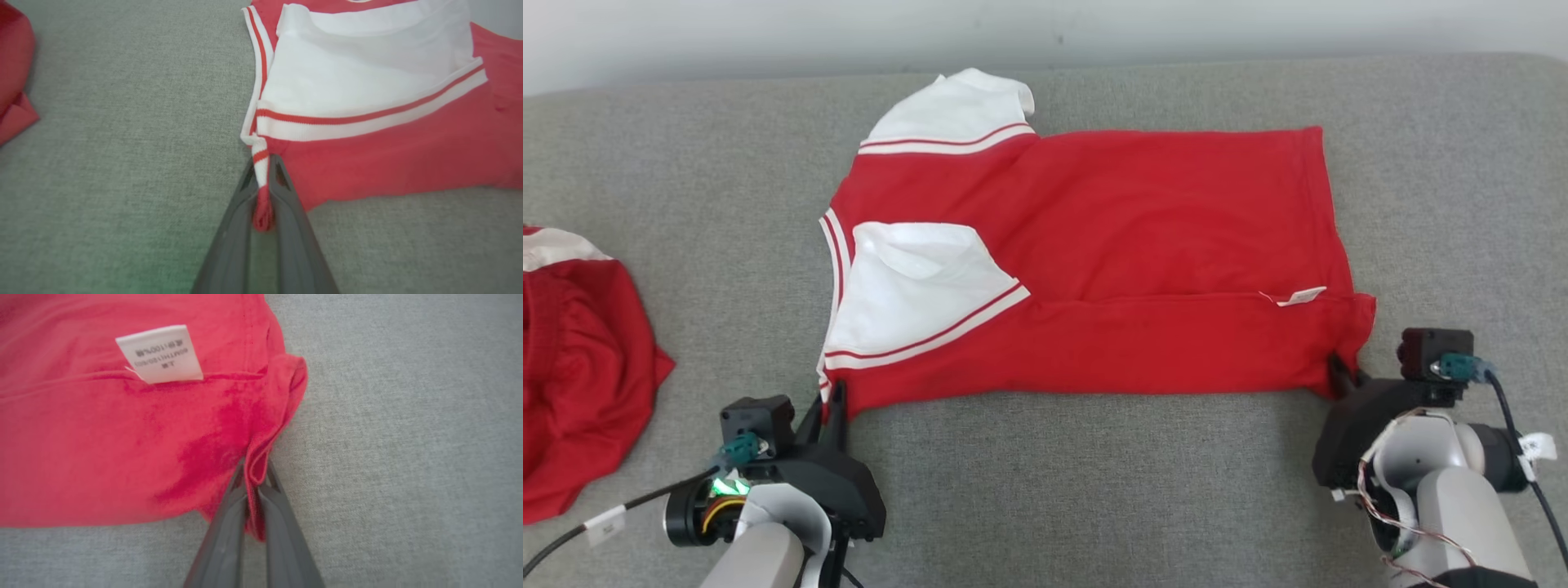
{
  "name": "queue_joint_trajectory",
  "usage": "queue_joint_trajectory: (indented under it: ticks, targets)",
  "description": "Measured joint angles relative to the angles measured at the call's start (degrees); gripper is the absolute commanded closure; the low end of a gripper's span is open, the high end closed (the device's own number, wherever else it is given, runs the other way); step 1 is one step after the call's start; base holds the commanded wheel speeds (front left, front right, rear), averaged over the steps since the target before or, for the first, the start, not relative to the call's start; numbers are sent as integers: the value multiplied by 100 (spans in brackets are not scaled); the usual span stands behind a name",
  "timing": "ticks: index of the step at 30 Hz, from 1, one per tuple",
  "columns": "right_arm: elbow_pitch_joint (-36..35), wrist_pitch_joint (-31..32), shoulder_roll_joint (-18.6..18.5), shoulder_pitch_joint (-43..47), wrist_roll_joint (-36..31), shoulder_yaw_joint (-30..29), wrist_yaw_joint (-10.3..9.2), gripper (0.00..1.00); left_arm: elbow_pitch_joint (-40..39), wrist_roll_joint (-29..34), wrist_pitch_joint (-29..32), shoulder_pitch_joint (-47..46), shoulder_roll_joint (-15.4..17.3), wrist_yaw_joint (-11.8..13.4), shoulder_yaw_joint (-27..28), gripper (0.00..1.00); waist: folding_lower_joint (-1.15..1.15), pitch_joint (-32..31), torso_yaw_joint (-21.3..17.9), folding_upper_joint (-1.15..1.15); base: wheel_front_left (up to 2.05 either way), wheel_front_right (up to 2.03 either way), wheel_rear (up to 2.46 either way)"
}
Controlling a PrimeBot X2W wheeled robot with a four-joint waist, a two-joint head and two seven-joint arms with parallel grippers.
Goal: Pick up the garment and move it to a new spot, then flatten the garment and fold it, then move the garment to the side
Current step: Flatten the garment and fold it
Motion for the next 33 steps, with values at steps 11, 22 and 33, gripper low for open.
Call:
queue_joint_trajectory:
  ticks: [11, 22, 33]
  targets:
    - [-944, -92, 13, 695, 204, -236, 0, 100, -644, 21, -87, 584, 247, 48, -62, 100, 0, -334, -35, 0, 0, 0, 0]
    - [-1530, 169, 29, 1659, 672, -453, 0, 100, -1902, 92, 346, 1817, 554, 555, -335, 100, 0, -552, -121, 0, 0, 0, 0]
    - [-1382, 411, 35, 2116, 978, -476, 1, 100, -2669, 178, 588, 2431, 905, 935, -383, 100, 0, -637, -93, 0, 0, 0, 0]
